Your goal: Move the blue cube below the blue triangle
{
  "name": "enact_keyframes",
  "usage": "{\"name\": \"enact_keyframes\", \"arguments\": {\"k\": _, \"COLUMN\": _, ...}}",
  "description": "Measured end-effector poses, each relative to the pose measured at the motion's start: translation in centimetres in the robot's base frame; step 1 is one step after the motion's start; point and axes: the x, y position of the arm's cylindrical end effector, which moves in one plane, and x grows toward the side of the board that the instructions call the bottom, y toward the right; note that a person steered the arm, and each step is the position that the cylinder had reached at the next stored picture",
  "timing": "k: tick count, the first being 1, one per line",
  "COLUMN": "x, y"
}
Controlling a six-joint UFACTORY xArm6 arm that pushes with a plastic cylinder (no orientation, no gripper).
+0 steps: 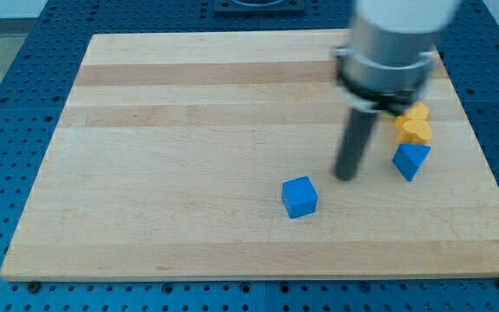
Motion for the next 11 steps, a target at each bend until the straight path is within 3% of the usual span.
{"name": "enact_keyframes", "arguments": {"k": 1, "x": 0.2, "y": -10.1}}
{"name": "enact_keyframes", "arguments": {"k": 2, "x": 4.0, "y": -12.0}}
{"name": "enact_keyframes", "arguments": {"k": 4, "x": 4.4, "y": 6.5}}
{"name": "enact_keyframes", "arguments": {"k": 6, "x": 5.9, "y": 5.3}}
{"name": "enact_keyframes", "arguments": {"k": 9, "x": 3.8, "y": 10.1}}
{"name": "enact_keyframes", "arguments": {"k": 11, "x": 8.1, "y": 10.1}}
